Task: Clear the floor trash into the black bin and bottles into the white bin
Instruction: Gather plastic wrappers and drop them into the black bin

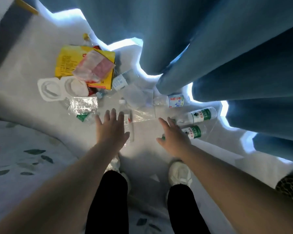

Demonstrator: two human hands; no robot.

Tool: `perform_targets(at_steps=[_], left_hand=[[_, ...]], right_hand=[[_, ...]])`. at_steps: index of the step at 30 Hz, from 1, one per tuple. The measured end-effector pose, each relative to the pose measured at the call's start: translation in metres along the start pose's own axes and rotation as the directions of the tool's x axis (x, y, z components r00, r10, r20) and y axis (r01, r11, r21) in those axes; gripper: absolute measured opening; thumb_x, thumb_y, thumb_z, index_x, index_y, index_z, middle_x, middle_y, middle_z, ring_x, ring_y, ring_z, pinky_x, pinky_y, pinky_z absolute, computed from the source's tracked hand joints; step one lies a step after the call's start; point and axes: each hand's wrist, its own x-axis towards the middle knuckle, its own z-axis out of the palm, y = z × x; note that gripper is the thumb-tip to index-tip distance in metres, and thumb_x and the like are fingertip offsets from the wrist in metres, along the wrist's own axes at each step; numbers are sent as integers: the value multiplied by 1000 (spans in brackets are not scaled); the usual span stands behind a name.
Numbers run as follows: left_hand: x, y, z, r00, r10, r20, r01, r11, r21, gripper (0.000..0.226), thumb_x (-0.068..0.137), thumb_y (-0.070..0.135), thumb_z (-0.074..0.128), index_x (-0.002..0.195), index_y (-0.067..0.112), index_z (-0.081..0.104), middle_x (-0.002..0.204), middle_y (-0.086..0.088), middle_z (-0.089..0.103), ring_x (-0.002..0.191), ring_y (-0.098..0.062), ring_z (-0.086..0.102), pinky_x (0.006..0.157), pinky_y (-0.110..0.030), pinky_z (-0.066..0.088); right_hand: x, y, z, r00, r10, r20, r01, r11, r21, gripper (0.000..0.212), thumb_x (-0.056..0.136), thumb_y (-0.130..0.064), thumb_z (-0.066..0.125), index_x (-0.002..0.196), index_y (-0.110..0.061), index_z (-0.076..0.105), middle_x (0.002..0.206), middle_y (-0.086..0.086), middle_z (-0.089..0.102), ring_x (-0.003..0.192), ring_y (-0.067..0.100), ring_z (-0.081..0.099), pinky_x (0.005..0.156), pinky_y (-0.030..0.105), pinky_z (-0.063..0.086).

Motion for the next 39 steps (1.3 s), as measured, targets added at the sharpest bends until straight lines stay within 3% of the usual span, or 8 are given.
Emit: perform_targets(at_steps=[5,11,16,22,26,31,36,39], left_hand=[[98,19,62,990,110,-88,-105,993,54,78,88,52,54,148,17,19,157,-12,19,145,-30,18,114,-58,12],[171,29,117,978,132,-164,-113,987,117,81,83,44,66,146,12,26,153,-18,27,141,-35,28,112,-62,11],[199,21,128,946,180,-269,-158,982,99,49,88,22,59,133,7,46,136,-16,50,122,-32,52,111,-62,20],[184,14,93,958,193,-214,-176,980,95,17,86,4,51,97,12,62,91,-5,66,94,-25,63,115,-48,19],[166,7,52,954,153,-258,-149,988,32,18,86,2,51,95,12,62,89,-7,69,88,-25,66,108,-42,33],[121,-6,5,913,60,-403,-134,979,-156,22,95,14,46,89,12,67,86,-10,72,78,-28,66,92,-43,43],[45,-33,-56,904,5,-426,-151,939,-310,33,96,16,41,86,9,71,81,-11,72,69,-29,64,84,-40,48],[2,-45,-92,915,-8,-403,-144,927,-346,29,97,18,43,91,10,71,87,-12,72,77,-32,65,90,-40,44]], right_hand=[[96,5,55,995,75,-66,-56,966,253,66,88,-33,62,144,-19,31,152,5,29,135,26,36,104,42,40],[165,9,86,954,189,-231,-35,840,542,37,83,-17,68,115,-17,49,122,1,51,100,18,58,85,33,50],[197,1,98,903,333,-271,-51,709,703,27,81,-8,65,103,-14,51,92,-2,59,86,18,59,77,31,49],[183,-13,81,877,383,-292,-59,688,724,29,83,-3,59,110,-14,59,76,-7,58,80,17,60,75,29,50],[147,-17,51,879,298,-373,-9,791,612,7,89,-9,59,93,-7,64,81,1,63,78,17,58,70,25,44],[93,-16,14,870,302,-389,2,788,615,6,89,-13,62,88,-9,66,79,-3,61,77,14,58,76,28,48],[21,-38,-40,877,281,-389,18,790,613,5,87,-8,64,85,-5,68,80,2,65,74,12,56,58,7,35],[-22,-50,-67,869,268,-417,17,825,565,6,86,-12,64,87,-7,68,92,7,66,76,15,58,65,17,37]])
